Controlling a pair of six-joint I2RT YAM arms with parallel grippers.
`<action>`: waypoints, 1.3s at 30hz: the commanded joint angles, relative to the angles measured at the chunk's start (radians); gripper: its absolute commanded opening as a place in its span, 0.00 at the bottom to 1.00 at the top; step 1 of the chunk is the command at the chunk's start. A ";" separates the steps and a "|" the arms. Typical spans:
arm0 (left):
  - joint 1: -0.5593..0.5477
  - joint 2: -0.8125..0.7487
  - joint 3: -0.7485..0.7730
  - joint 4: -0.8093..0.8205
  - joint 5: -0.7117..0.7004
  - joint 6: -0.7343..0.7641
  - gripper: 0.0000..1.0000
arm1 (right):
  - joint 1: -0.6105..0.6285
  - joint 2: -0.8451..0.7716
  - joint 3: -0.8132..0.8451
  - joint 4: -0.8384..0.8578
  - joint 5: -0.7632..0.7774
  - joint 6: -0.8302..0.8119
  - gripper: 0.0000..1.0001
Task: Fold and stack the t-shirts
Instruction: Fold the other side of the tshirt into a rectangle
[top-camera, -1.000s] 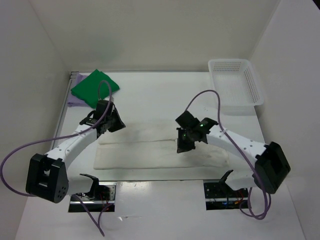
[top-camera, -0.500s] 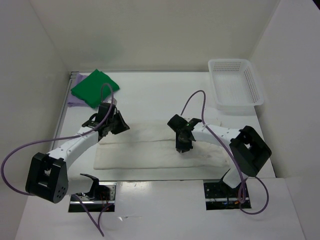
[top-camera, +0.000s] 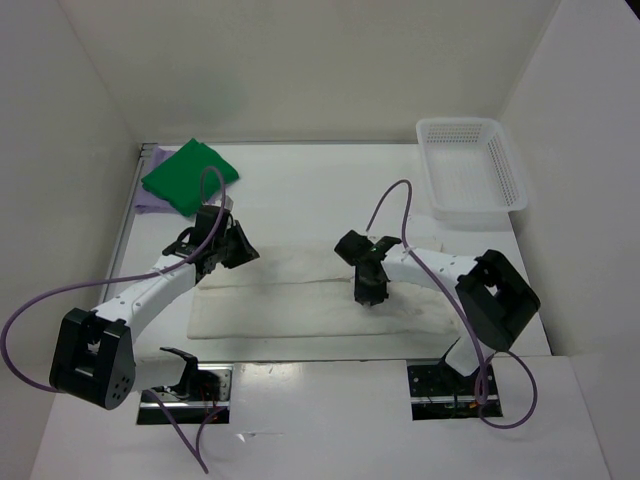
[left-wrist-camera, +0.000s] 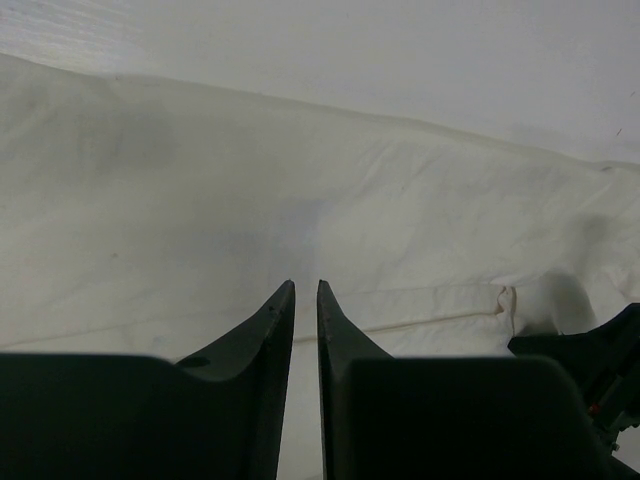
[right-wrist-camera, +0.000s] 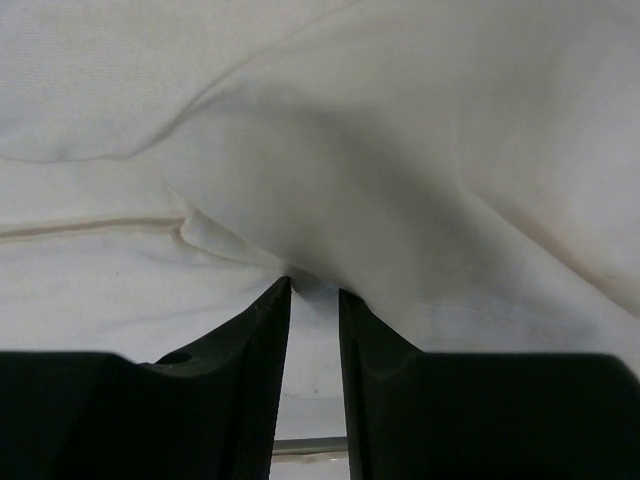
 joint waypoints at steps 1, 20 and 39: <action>-0.005 -0.025 -0.005 0.030 -0.003 -0.019 0.22 | 0.001 0.035 0.034 -0.030 0.012 0.019 0.32; -0.005 -0.025 0.045 0.021 -0.012 0.000 0.22 | 0.001 -0.106 0.077 -0.121 -0.193 -0.033 0.00; 0.007 -0.016 0.106 -0.016 -0.012 0.047 0.24 | -0.063 -0.174 0.055 -0.021 -0.403 -0.050 0.30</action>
